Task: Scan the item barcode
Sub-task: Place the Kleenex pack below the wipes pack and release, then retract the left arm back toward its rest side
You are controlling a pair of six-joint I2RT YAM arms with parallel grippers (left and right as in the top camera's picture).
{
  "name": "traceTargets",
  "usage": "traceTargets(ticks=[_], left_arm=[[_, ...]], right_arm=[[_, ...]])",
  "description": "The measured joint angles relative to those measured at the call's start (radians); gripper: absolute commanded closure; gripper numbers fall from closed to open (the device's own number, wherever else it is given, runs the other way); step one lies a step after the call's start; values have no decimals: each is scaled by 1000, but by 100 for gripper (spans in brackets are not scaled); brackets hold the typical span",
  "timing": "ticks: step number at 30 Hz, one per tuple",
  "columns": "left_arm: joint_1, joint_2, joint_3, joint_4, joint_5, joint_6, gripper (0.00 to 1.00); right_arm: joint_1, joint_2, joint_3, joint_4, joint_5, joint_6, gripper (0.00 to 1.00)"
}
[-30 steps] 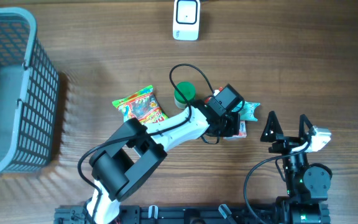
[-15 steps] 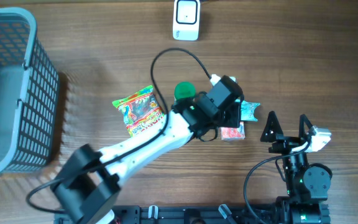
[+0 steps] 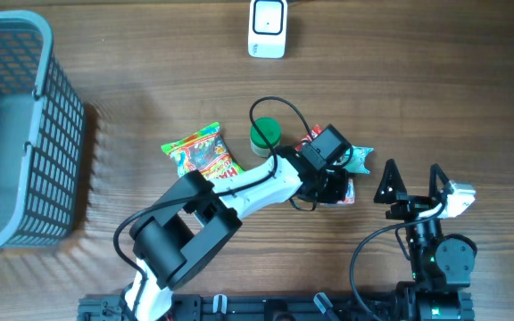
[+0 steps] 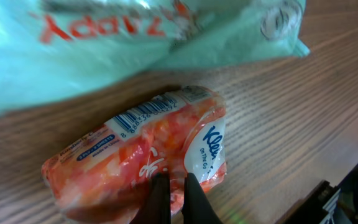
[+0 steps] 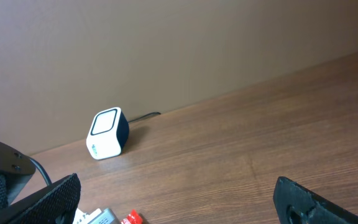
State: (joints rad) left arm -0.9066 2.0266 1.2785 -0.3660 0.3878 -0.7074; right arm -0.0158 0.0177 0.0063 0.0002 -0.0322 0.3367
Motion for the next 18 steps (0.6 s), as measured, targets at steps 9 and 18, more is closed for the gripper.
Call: traceTargets(ticks=[9, 18], left_arm=[[34, -90, 2, -91, -100, 63, 82], [210, -428, 138, -231, -406, 166, 87]], right_arm=[[0, 0, 0, 0, 0, 0, 0], [0, 0, 0, 0, 0, 0, 0]])
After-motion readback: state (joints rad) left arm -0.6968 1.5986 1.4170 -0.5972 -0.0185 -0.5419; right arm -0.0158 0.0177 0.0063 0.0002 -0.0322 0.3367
